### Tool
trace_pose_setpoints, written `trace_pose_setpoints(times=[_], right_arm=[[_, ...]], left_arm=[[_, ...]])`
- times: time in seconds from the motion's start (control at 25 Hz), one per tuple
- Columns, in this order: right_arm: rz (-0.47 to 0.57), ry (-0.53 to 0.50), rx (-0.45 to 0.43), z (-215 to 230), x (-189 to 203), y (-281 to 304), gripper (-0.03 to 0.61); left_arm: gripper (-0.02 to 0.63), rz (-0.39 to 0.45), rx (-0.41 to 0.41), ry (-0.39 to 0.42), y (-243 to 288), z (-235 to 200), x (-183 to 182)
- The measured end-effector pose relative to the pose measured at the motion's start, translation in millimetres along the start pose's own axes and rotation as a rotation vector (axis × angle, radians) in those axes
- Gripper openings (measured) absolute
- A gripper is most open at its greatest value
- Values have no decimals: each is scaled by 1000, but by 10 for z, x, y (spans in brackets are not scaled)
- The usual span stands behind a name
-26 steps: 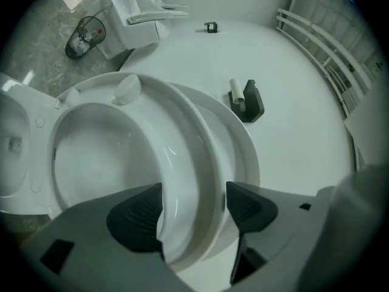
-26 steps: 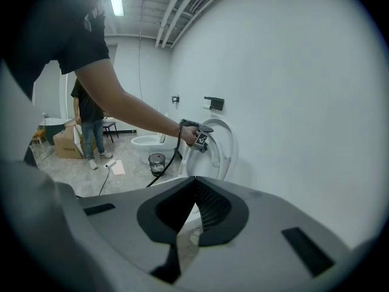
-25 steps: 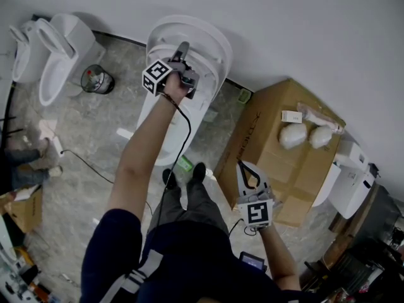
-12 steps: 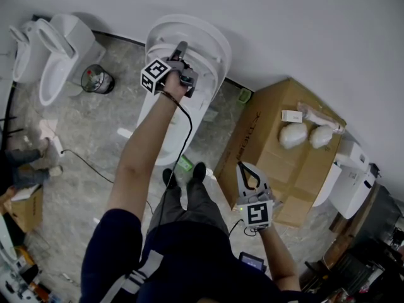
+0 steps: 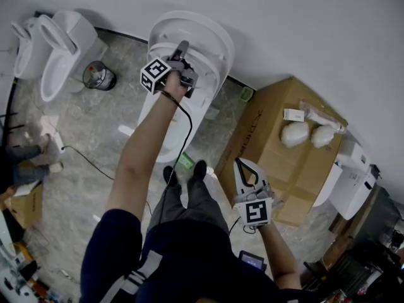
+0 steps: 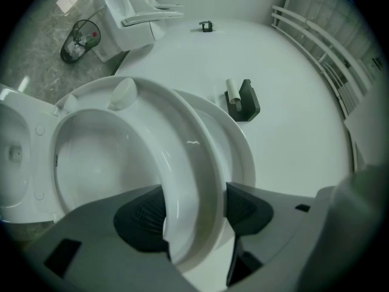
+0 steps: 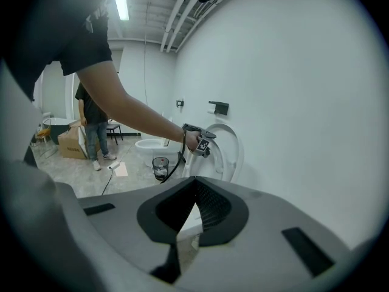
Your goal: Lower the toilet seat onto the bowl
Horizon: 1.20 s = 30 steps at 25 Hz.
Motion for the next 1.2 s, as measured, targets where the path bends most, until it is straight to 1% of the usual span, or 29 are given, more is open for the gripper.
trace_pose_setpoints(times=[0.36,0.6,1.2], right_arm=[[40,-13,-60,-209,-91,164,20],[57,-23,-79,-321,-104,206,20],[52,-56,-143,-605,-144,223,20]], left_arm=[[284,-36,42,2,-258,-20,-17],[284,-50,67,-4,-456,-40,-14],[285,-97,129,0,-1087,-150,-34]])
Point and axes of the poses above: the fingertips, and each gripper's own axes: y forward along the fingers, z to its right, x out of its underside, the point moved 10 cm from there along -y, backward along the fingers, and after that the axes turned 5 degrees about x, right-handed, at the moved point
